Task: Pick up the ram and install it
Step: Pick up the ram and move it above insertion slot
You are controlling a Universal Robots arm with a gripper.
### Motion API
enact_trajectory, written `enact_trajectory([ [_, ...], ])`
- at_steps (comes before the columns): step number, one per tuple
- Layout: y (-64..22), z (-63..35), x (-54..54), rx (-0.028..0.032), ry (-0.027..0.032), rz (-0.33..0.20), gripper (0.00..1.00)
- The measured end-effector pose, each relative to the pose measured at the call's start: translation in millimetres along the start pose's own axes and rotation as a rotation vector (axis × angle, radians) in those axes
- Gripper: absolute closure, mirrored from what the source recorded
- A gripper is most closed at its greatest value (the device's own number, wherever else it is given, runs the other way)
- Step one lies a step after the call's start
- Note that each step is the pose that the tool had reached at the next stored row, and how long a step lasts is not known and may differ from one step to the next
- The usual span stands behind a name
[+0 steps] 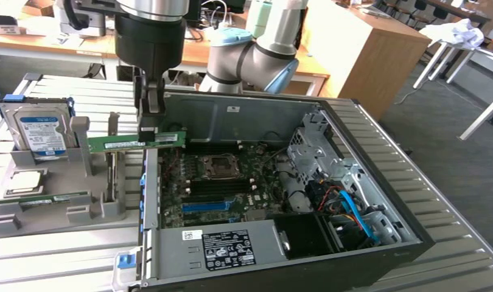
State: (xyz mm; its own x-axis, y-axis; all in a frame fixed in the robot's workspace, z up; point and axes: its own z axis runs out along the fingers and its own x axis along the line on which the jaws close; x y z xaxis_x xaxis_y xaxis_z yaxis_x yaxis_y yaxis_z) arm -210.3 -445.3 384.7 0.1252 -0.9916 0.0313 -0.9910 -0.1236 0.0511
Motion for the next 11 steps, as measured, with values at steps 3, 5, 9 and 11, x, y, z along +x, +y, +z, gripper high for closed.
enact_trajectory([
  [3, -1.6, -0.1, 0.2, -0.0001, 0.0, 0.0, 0.87],
  [5, -2.7, -0.1, 0.3, -0.0001, 0.0, 0.0, 0.87],
  [9, -4.9, -0.2, 0.6, 0.0, 0.0, 0.0, 0.87],
  [11, -5.9, -0.3, 0.7, -0.0001, 0.0, 0.0, 0.87],
])
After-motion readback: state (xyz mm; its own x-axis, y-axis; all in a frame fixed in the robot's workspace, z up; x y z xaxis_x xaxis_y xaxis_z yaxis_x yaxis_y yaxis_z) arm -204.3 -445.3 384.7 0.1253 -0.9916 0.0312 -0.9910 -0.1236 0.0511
